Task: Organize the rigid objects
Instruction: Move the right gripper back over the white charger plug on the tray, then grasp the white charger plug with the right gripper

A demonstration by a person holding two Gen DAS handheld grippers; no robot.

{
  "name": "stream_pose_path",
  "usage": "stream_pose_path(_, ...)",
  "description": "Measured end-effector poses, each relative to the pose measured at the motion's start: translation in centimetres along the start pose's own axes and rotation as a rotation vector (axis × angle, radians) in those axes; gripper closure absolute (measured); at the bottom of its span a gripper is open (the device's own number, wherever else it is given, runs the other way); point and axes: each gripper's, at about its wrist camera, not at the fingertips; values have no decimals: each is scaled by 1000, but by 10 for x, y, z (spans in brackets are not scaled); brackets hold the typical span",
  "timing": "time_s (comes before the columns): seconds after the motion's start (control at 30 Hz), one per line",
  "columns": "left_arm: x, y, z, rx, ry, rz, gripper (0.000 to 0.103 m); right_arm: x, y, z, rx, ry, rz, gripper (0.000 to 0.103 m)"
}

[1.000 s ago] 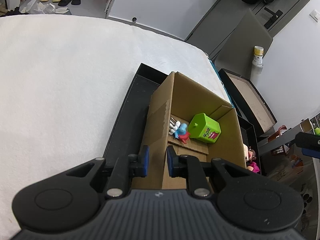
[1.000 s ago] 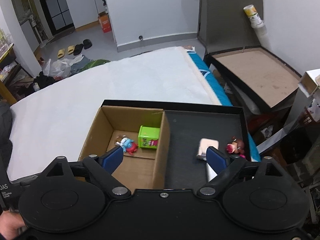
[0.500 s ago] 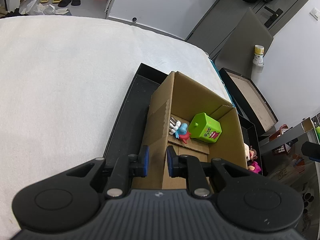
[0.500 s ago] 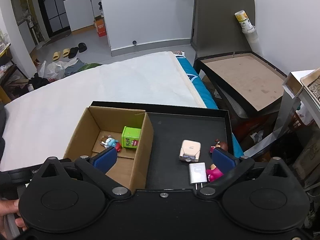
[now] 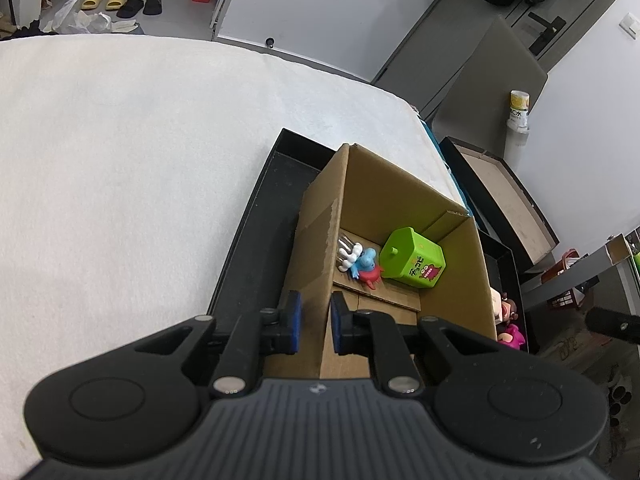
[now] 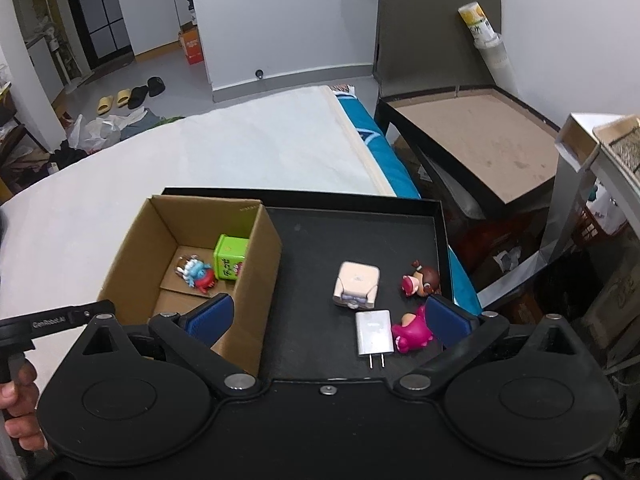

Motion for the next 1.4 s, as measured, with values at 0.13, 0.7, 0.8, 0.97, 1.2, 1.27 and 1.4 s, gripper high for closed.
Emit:
stream_pose_path(0.13,-1,0,0,2,-2,-2,89,10,4,-6,9,4,20,0)
stream_pose_path(0.7,-1,0,0,1,-3,-1,89,69,17,-29,55,52,150,37)
stream_pose_path(0.8,-1,-1,0,2,-3,-1,89,79,20,-28,33,76,157,37)
stream_pose_path(0.97,-1,-1,0,1,-4,-1,89,95,23,-26,10,93,173,43)
stream_pose_path(1.2,0,-1,0,1,-2,-1,89,116,25,-25,-18,120,190,47)
stream_pose_path(1.27,0,-1,-1,2,-2,-1,89,120,25,-25,-23,122,197,50)
stream_pose_path(1.4,0,0,-1,1,-2,-1,89,130,26,-26,-20,131,211,56)
Point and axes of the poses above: each gripper's, at about its wrist camera, not at the fingertips, and x roughly the way its jaws point, z to its left, y to its underside, and after that the axes turned 12 degrees about x, right-handed
